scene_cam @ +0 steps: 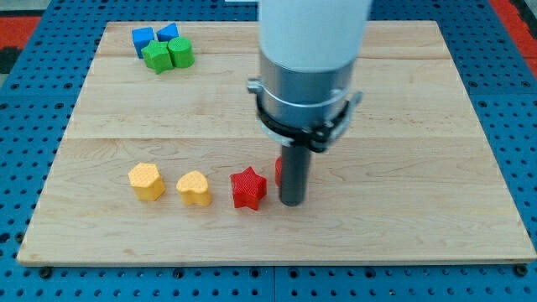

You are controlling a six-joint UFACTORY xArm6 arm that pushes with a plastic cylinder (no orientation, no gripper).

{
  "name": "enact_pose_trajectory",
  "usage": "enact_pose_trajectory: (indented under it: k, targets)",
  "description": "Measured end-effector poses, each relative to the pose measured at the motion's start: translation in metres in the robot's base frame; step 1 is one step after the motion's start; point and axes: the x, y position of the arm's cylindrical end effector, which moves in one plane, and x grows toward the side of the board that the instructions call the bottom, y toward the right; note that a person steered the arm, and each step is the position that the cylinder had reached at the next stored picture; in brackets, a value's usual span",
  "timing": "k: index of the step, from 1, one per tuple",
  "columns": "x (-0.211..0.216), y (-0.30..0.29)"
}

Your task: Move the red circle closer to the green star

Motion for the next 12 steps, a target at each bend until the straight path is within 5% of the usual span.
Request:
enact_pose_trajectory:
  k: [3,7,8,10,11,12]
  targets:
    - [-0.071,-0.057]
    - [-0.061,0.083]
    - [-0.014,0.041]
    - [-0.052,-0.082]
    - [-0.043,-0.037]
    - [-0.072,-0.072]
